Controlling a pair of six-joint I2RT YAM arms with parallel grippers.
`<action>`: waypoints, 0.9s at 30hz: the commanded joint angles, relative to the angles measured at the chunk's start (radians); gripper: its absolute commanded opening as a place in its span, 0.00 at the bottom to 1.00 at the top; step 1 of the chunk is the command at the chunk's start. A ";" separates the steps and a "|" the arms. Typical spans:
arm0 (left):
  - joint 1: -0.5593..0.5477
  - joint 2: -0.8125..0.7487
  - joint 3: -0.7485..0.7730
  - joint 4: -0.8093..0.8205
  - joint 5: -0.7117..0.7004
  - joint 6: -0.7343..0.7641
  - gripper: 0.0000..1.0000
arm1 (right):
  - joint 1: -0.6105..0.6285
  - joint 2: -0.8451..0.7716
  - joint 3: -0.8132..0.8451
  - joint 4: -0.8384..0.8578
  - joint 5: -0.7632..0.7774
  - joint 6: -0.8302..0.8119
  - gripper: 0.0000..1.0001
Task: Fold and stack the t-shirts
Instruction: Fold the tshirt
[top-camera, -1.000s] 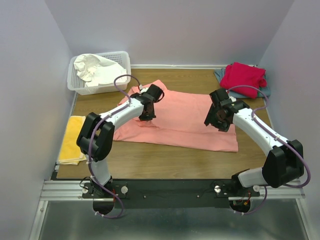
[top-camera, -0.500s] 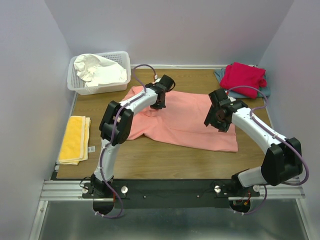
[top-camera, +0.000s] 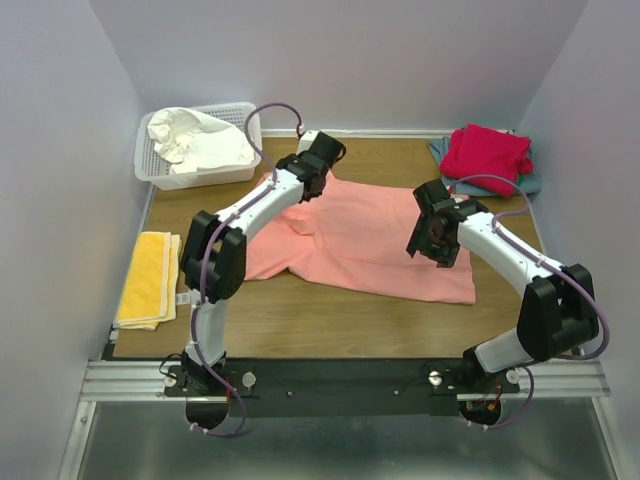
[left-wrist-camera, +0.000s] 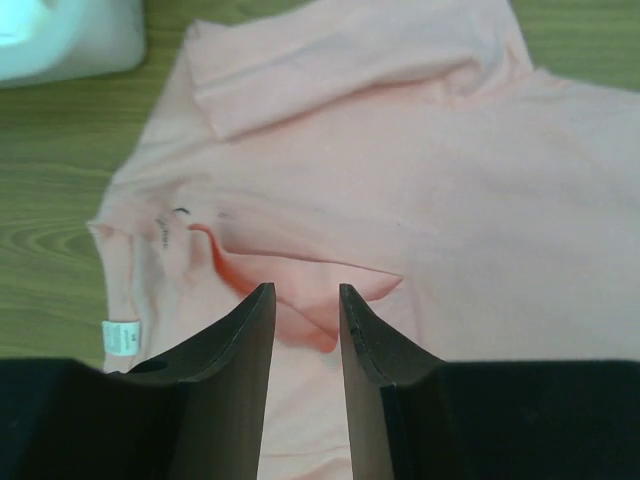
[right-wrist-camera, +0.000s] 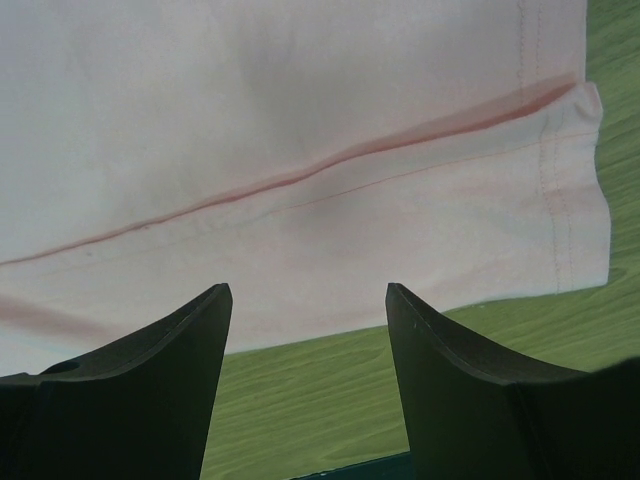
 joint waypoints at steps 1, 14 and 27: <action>-0.004 -0.155 -0.060 -0.095 -0.089 -0.071 0.41 | 0.008 0.030 -0.021 -0.006 0.036 -0.008 0.73; 0.054 -0.462 -0.714 -0.103 0.187 -0.231 0.40 | 0.008 0.073 -0.126 0.061 -0.021 0.008 0.74; 0.206 -0.439 -0.823 -0.089 0.169 -0.208 0.40 | 0.008 0.177 -0.120 0.093 -0.003 -0.006 0.74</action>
